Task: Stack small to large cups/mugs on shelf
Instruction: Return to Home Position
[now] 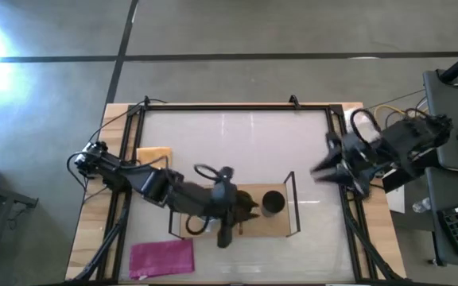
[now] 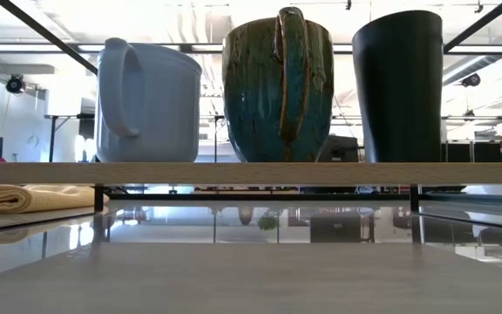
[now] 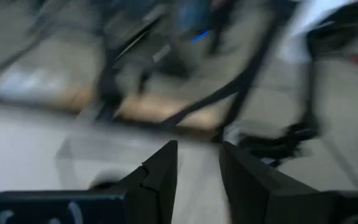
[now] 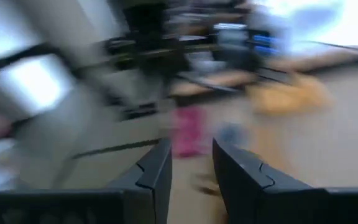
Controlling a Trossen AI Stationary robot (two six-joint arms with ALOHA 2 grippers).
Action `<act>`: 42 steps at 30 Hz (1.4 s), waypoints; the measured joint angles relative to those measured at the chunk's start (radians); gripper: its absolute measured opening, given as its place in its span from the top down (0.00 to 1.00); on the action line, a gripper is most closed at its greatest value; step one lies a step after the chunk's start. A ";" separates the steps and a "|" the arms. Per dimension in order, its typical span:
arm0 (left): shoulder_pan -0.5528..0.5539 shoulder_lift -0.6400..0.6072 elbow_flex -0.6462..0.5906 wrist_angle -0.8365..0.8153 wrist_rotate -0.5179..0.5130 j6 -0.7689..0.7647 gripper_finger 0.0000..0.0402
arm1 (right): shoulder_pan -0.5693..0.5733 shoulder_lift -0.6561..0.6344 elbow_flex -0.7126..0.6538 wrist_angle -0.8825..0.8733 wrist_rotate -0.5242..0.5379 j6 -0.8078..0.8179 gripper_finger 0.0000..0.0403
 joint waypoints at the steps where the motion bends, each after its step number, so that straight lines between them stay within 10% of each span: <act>1: 0.007 -0.004 -0.006 0.071 0.062 0.072 0.74 | 0.011 0.003 -0.011 0.064 -0.072 -0.038 0.73; 4: 0.034 -0.034 -0.037 0.140 0.194 0.165 0.74 | 0.056 0.010 -0.075 0.247 -0.202 -0.127 0.72; 11: 0.165 -0.215 -0.260 0.168 0.314 0.190 0.74 | 0.035 -0.095 -0.235 0.294 -0.122 -0.091 0.74; 30: 0.469 -0.849 -1.308 1.044 0.626 0.114 0.74 | -0.006 -0.791 -0.813 0.678 -0.167 -0.293 0.75; 42: 0.604 -0.970 -1.531 1.160 0.808 0.041 0.74 | -0.007 -0.945 -1.113 0.995 -0.284 -0.420 0.76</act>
